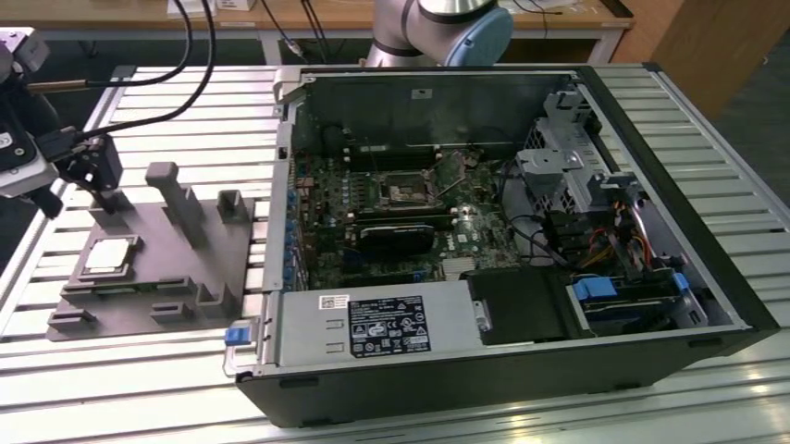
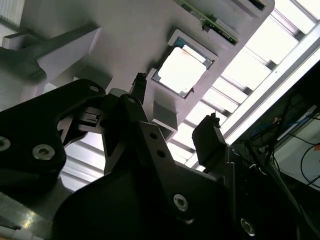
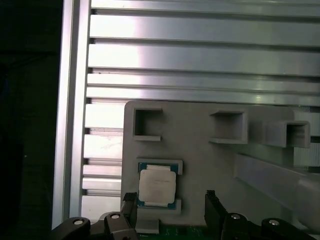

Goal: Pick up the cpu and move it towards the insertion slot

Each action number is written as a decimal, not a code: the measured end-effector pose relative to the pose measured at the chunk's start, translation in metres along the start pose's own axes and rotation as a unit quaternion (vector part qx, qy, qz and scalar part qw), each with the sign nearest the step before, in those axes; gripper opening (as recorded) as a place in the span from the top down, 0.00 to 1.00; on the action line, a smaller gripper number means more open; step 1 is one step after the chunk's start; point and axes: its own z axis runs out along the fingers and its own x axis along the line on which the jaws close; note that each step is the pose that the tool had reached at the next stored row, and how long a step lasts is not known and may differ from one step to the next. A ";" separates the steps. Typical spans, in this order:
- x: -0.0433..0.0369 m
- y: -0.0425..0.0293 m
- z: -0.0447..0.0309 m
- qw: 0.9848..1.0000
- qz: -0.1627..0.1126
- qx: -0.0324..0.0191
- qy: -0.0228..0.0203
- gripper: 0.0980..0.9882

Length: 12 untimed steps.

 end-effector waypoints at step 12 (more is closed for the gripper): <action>0.0002 -0.0009 0.0076 1.000 0.000 0.000 0.000 0.38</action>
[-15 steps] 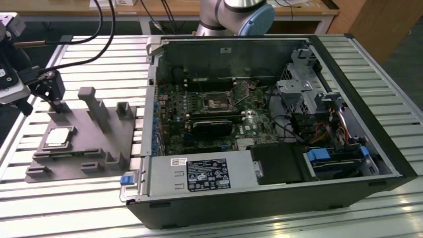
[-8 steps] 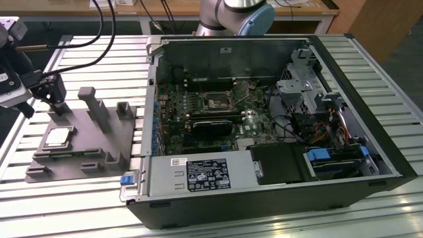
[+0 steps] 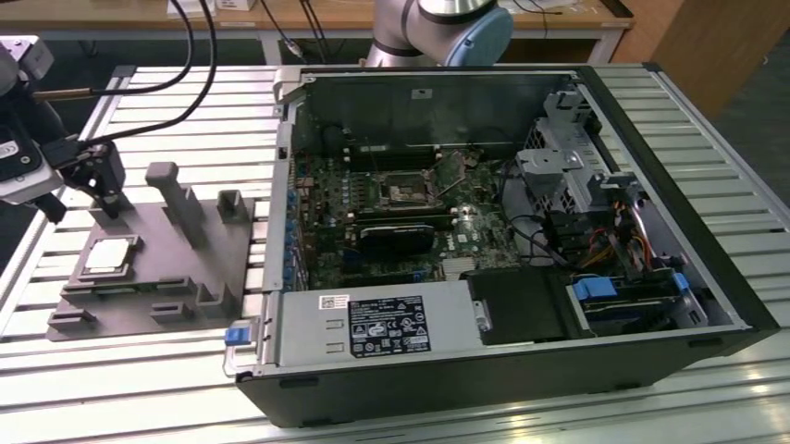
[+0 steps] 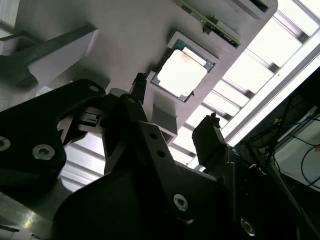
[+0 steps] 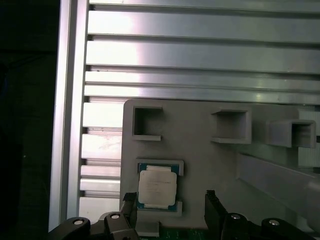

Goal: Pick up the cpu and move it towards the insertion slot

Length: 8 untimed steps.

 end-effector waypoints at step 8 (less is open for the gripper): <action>0.0005 -0.0005 0.0044 1.000 0.000 0.000 0.000 0.38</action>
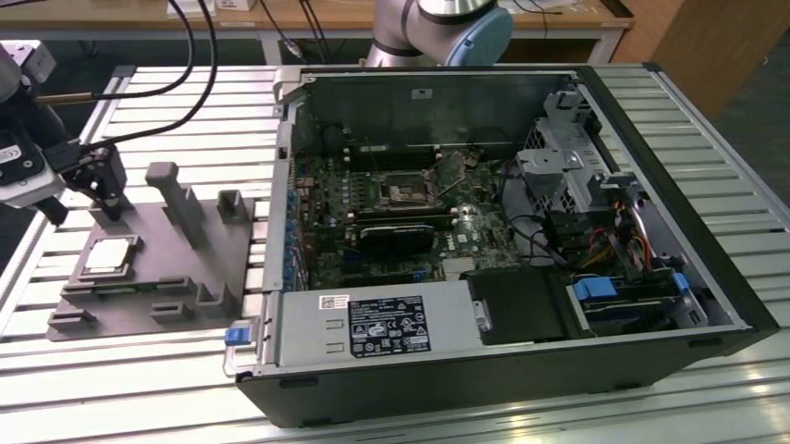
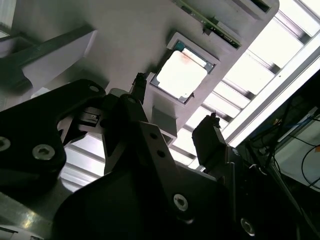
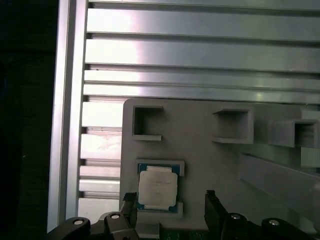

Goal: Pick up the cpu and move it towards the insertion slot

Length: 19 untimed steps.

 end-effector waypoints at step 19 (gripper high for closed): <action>0.0000 -0.0019 0.0143 1.000 0.000 0.000 0.000 0.38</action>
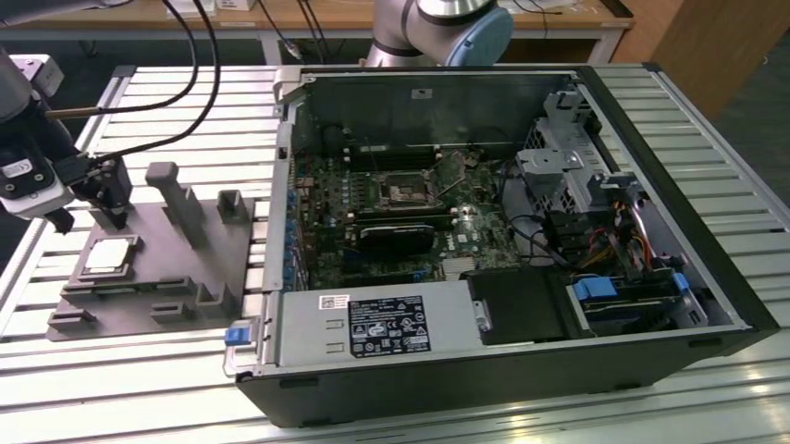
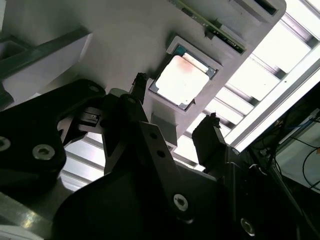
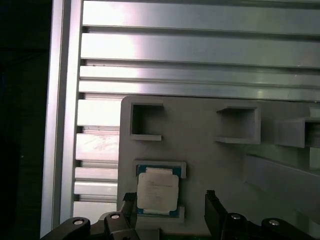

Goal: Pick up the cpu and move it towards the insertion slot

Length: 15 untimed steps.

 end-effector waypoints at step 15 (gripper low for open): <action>0.0001 -0.0034 0.0158 1.000 0.000 0.000 0.000 0.38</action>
